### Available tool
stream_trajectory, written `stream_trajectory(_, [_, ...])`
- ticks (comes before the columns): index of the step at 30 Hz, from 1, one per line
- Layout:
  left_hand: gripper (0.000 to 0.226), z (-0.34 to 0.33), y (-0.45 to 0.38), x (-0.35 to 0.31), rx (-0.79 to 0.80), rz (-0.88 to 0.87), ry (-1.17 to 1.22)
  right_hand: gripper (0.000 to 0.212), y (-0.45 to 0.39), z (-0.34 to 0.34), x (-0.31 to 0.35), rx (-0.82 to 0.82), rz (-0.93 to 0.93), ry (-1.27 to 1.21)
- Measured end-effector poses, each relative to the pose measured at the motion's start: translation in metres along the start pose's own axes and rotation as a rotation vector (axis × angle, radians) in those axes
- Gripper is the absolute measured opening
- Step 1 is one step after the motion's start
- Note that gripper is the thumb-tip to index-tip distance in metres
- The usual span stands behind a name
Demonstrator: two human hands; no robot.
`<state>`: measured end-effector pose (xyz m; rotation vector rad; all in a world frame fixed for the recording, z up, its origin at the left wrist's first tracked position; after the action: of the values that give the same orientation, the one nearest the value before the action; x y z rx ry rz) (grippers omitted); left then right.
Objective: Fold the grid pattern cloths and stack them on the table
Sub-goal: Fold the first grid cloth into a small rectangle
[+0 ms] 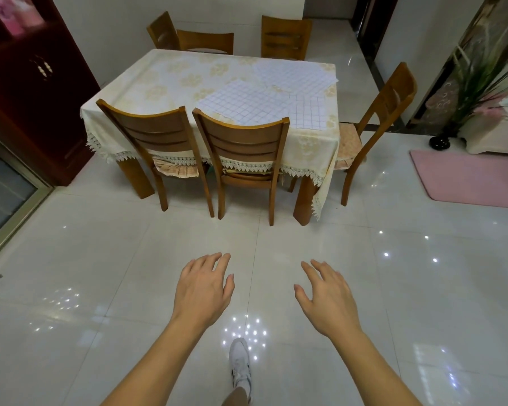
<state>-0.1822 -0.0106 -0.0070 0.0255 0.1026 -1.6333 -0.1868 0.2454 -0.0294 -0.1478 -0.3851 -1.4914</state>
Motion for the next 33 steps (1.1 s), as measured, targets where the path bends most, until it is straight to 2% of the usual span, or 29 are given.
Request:
stream_trajectory(8, [0.047,0.008,-0.132,0.055,0.016,-0.019,-0.005,0.059,-0.133,0.017,0.044,0.000,-0.022,0.032])
stream_trajectory(14, [0.044,0.006,-0.205,0.077,-0.010,-0.044,-0.005,0.056,-0.200,0.025,0.063,-0.039,-0.049,0.017])
stream_trajectory(23, [0.042,0.000,-0.290,0.070,-0.030,-0.059,0.017,0.055,-0.281,0.036,0.056,-0.070,-0.042,0.026])
stream_trajectory(33, [0.042,-0.010,-0.420,0.032,-0.068,0.001,0.052,0.056,-0.419,0.062,0.018,-0.071,0.029,-0.015])
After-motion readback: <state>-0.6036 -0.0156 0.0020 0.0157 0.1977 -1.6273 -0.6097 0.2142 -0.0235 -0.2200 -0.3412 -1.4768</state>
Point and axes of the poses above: each hand's wrist, its own y-axis away from the middle knuckle, its own z-axis out of the back of the hand, x = y × z, the point moved 3 cm from there along -y, towards the middle knuckle
